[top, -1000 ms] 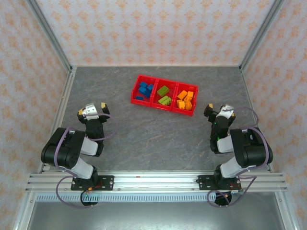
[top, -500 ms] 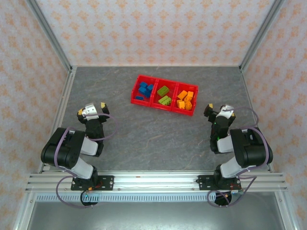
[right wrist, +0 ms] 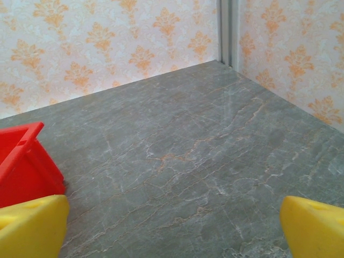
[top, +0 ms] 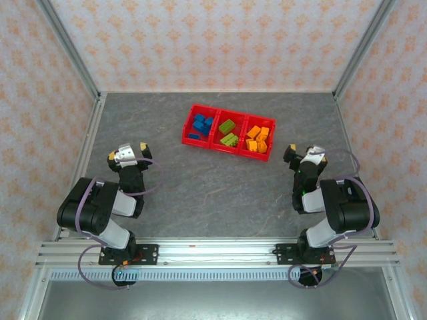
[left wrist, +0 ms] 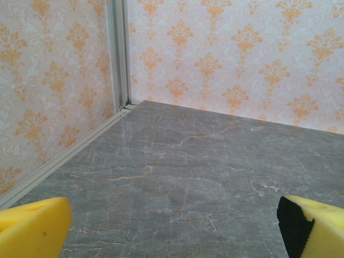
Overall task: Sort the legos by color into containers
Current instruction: Reset both arms
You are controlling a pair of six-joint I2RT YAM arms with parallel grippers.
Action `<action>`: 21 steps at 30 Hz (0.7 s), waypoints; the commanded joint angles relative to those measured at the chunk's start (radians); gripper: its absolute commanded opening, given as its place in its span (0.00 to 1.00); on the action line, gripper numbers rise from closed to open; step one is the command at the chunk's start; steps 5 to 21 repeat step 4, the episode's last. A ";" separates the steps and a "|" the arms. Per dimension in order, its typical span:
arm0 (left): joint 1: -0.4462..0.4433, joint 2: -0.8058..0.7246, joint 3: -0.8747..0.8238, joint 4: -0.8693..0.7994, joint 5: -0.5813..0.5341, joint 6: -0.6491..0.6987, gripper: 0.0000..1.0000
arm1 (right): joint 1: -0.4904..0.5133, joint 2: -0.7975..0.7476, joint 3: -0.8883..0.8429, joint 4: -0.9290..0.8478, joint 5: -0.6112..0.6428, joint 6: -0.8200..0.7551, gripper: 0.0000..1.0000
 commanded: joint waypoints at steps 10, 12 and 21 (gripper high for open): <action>0.002 0.008 -0.005 0.046 -0.013 0.006 1.00 | -0.005 -0.016 0.011 0.027 -0.112 -0.054 1.00; 0.002 0.008 -0.005 0.046 -0.013 0.006 1.00 | -0.005 -0.016 0.011 0.027 -0.112 -0.054 1.00; 0.002 0.008 -0.005 0.046 -0.013 0.006 1.00 | -0.005 -0.016 0.011 0.027 -0.112 -0.054 1.00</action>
